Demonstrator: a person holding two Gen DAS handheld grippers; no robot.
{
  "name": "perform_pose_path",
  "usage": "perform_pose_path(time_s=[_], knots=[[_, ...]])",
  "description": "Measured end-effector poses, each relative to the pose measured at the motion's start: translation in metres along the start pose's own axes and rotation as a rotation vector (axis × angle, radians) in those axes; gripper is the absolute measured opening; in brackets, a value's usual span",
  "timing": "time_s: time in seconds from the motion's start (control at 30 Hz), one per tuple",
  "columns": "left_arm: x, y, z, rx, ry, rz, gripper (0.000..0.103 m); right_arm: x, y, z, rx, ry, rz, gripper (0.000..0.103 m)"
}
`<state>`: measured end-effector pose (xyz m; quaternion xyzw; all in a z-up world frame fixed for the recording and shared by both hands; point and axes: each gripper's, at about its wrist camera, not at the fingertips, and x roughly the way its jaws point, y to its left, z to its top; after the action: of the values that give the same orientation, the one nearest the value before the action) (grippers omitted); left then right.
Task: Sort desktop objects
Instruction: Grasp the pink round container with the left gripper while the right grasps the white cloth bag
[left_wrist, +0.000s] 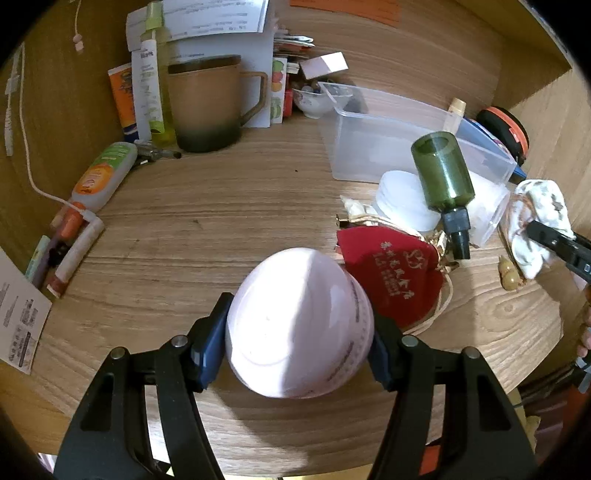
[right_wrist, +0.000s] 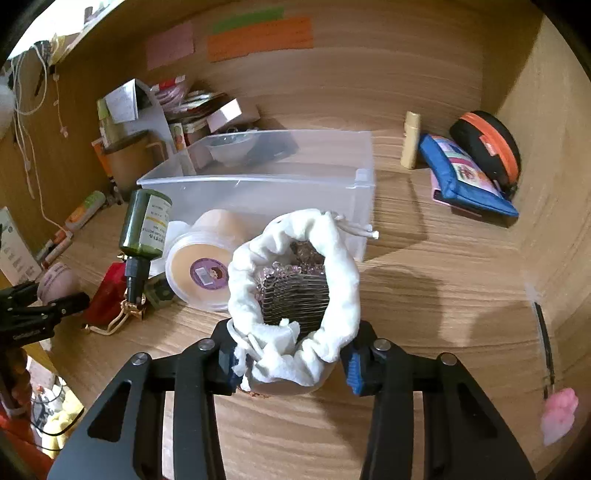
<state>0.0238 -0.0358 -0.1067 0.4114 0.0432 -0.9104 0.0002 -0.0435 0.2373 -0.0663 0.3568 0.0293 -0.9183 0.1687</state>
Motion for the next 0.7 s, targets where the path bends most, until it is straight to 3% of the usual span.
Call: perform_pose_path(time_s=[0.2, 0.4, 0.57, 0.67, 0.7], knots=[[-0.009, 0.002, 0.011, -0.008, -0.035, -0.006, 0.058, -0.016, -0.007, 0.007, 0.002, -0.036, -0.003, 0.038], [-0.023, -0.002, 0.027, 0.020, -0.106, -0.009, 0.058, -0.028, -0.008, 0.017, -0.013, -0.081, 0.001, 0.038], [-0.019, 0.002, 0.024, 0.012, -0.084, -0.036, 0.058, -0.031, -0.007, 0.025, -0.033, -0.102, 0.002, 0.038], [-0.019, 0.004, 0.016, 0.008, -0.087, -0.020, 0.076, -0.027, -0.006, 0.027, -0.042, -0.092, 0.014, 0.038], [-0.019, 0.005, 0.013, 0.006, -0.084, -0.023, 0.077, -0.024, -0.005, 0.026, -0.041, -0.086, 0.022, 0.038]])
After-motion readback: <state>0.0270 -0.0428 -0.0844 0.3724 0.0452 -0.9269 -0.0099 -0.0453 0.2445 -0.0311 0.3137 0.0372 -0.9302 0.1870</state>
